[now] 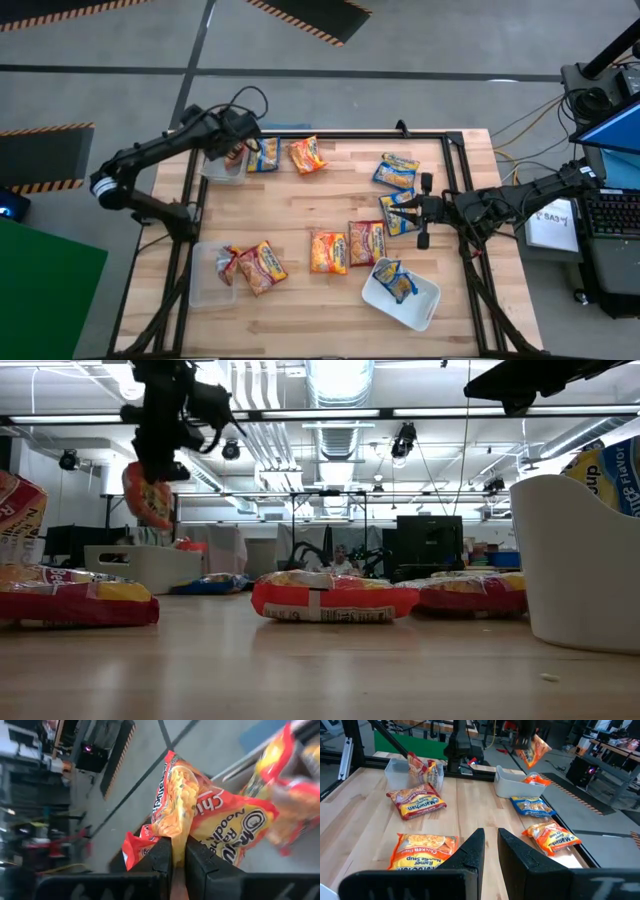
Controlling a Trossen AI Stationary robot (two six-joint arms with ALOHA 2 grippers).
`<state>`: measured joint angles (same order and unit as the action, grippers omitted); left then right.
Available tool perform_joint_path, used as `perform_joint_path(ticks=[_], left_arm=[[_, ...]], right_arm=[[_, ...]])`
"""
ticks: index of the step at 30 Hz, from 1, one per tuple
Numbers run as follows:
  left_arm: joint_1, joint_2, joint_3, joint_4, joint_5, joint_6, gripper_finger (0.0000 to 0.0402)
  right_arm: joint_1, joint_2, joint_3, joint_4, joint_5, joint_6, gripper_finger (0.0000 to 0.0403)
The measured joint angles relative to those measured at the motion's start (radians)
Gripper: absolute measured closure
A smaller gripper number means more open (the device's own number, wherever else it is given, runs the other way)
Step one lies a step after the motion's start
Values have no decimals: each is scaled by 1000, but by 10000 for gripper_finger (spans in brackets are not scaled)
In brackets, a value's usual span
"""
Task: Sort Maruchan noodles
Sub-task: Put the orange noodle pack into the gray bin
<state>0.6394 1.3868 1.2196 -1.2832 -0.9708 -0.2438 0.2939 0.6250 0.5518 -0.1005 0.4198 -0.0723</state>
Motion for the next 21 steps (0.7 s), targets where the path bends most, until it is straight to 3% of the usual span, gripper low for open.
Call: perform_joint_path(ticks=[6, 10, 21], left_arm=[[49, 95, 16, 2, 2, 209, 393], [72, 160, 15, 6, 55, 336, 393], [127, 355, 14, 37, 81, 430, 388]], right_arm=[[0, 0, 0, 0, 0, 1, 360], [0, 0, 0, 0, 0, 1, 360], [0, 0, 0, -31, 0, 6, 360]])
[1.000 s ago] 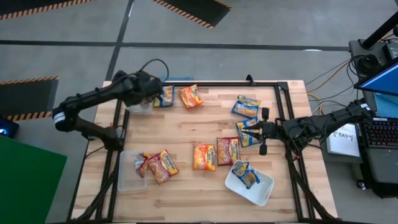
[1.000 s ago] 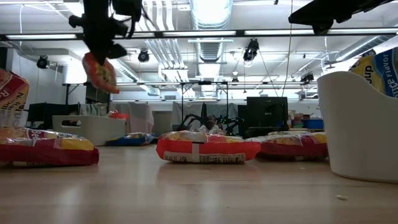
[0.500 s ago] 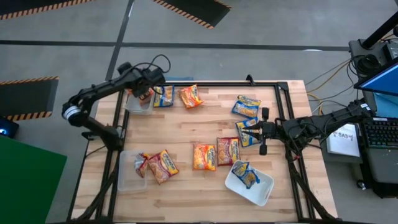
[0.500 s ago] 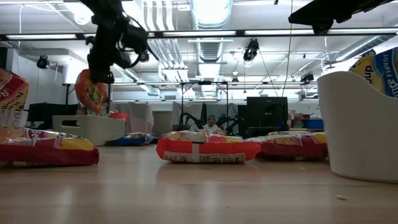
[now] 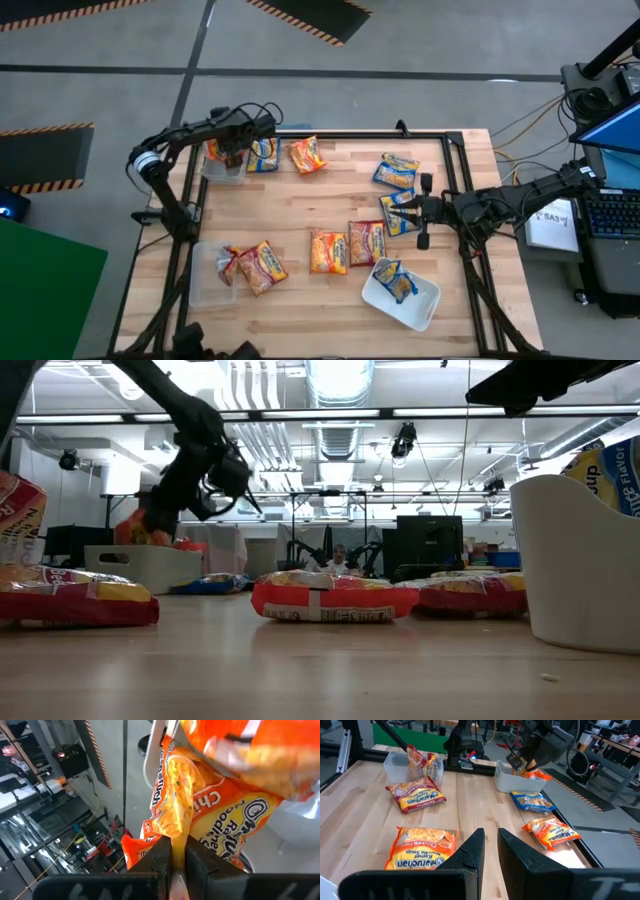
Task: Sort Maruchan noodles
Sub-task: Put the orange noodle pack into the gray bin, then put the red noodle pack into the transparent bin
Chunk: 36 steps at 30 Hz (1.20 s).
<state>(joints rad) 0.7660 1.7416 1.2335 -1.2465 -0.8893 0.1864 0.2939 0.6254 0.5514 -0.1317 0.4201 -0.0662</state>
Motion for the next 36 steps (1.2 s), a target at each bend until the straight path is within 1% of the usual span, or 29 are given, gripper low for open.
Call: perform_joint_path(ticks=[6, 14, 19, 22, 28, 31, 36], left_arm=[[14, 52, 7, 56, 0, 5, 364], [14, 52, 47, 143, 3, 13, 313], [13, 51, 101, 174, 64, -26, 285], [13, 51, 131, 174, 71, -58, 277], [7, 49, 185, 167, 82, -125, 275], [-16, 27, 203, 156, 164, -168, 275], [-99, -44, 206, 170, 381, -212, 275]], right_arm=[[0, 0, 0, 1, 0, 1, 360], [0, 0, 0, 1, 0, 2, 360], [0, 0, 0, 1, 0, 3, 360], [0, 0, 0, 1, 0, 3, 360], [0, 0, 0, 1, 0, 3, 360], [0, 0, 0, 1, 0, 3, 360], [0, 0, 0, 1, 0, 23, 360]])
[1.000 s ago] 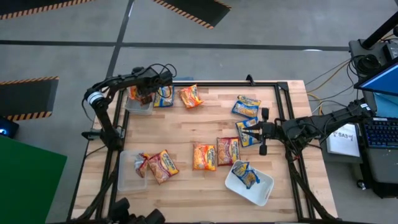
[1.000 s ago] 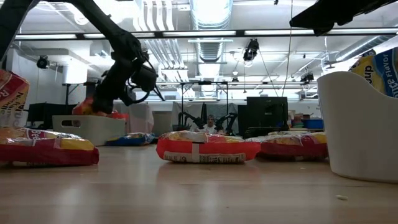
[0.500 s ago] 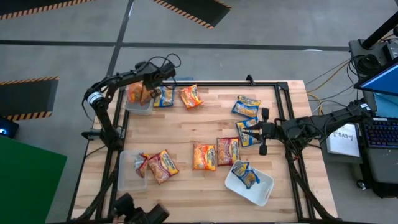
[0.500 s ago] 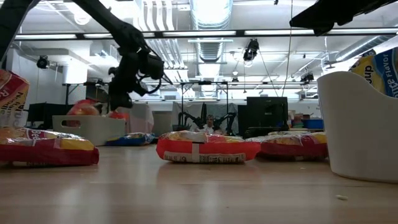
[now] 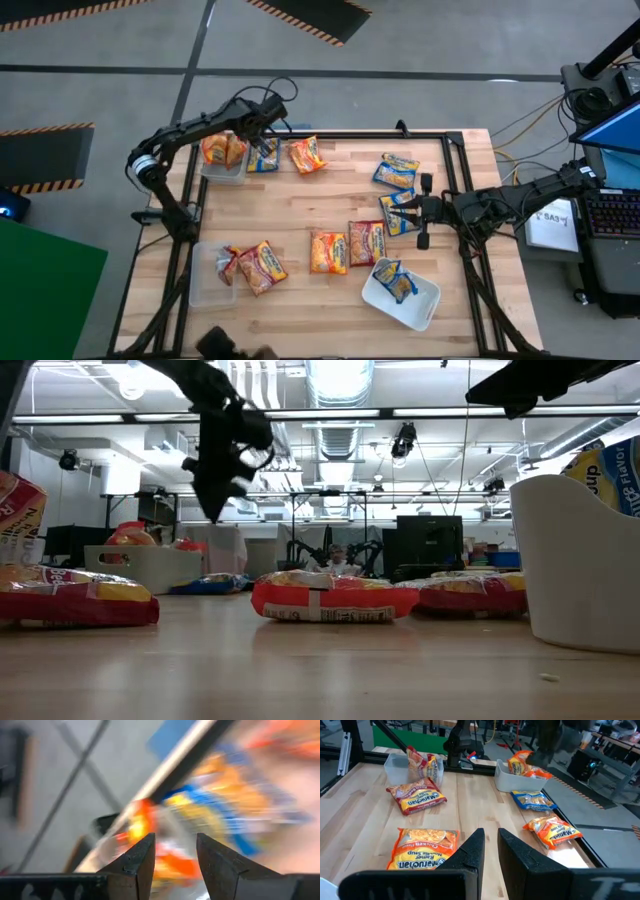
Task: Sort Maruchan noodles
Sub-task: Put the red noodle pack into the transparent bin
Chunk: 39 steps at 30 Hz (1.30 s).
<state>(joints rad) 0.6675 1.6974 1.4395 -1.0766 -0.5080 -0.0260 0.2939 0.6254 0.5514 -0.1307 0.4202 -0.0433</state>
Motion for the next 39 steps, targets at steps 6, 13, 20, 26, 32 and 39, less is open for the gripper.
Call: perform_joint_path(ticks=[6, 13, 20, 26, 32, 39], left_arm=[[-182, -79, -17, 99, 113, -29, 275], [-435, -131, -92, 286, 135, -36, 275], [-683, -129, -200, 472, 137, 15, 275], [-835, -129, -302, 642, 137, 39, 275], [-893, -132, -385, 799, 135, 44, 276], [-898, -175, -469, 888, 133, 54, 293]], right_arm=[[0, 0, 0, 0, 0, 29, 360], [0, 0, 0, 1, 5, 106, 360], [0, 52, 0, 2, 53, 229, 360], [0, 174, 0, 2, 52, 422, 360], [0, 285, 41, -49, 41, 590, 360], [-28, 352, 182, -371, 14, 793, 360]])
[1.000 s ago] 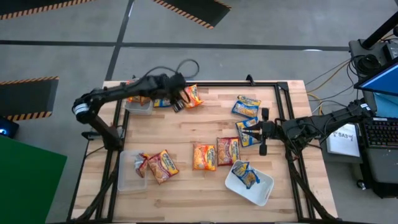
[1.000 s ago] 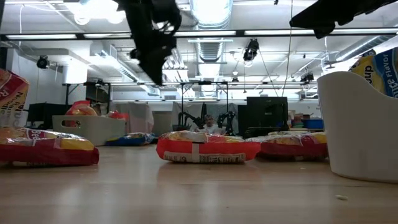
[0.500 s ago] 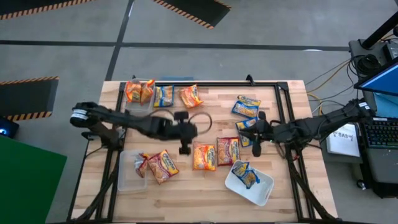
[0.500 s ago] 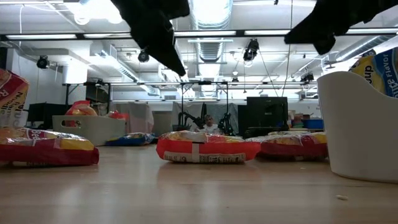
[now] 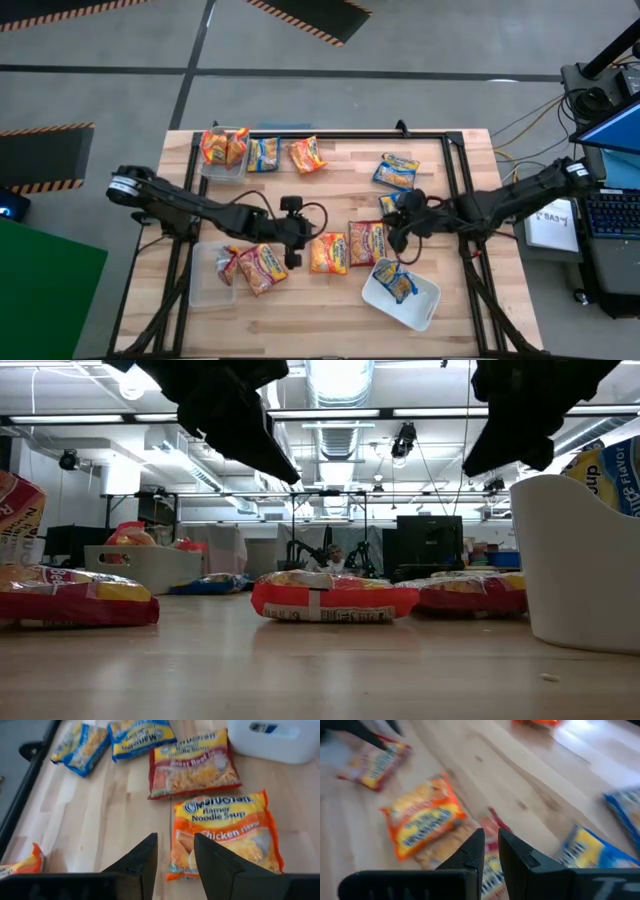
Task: Sort Maruchan noodles
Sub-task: Put the red noodle pack into the transparent bin
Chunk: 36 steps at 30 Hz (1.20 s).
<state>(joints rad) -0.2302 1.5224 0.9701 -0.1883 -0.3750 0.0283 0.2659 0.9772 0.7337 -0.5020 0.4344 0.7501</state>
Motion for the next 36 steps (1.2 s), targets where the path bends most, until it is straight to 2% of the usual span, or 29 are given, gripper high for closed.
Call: perform_joint_path(ticks=[4, 11, 14, 18, 23, 27, 32, 36], left_arm=[[0, -52, -56, 99, 0, 62, 306], [10, -180, -195, 308, -11, 135, 322], [18, -228, -235, 333, -59, 144, 324], [19, -264, -267, 331, -138, 105, 324], [19, -273, -269, 315, -139, 89, 324], [19, -270, -262, 264, -138, 59, 324], [19, -266, -235, 135, -138, -34, 324], [19, -265, -186, 64, -138, -98, 324]], right_arm=[[-42, 22, 46, -160, -11, 90, 360], [-164, 73, 45, -303, -93, 139, 360], [-218, 110, 45, -331, -123, 130, 360], [-266, 153, 45, -328, -145, 102, 360], [-292, 186, 59, -287, -156, 95, 360], [-293, 208, 89, -244, -206, 80, 352], [-289, 229, 130, -202, -273, -4, 323], [-270, 229, 141, -162, -276, -97, 308]])
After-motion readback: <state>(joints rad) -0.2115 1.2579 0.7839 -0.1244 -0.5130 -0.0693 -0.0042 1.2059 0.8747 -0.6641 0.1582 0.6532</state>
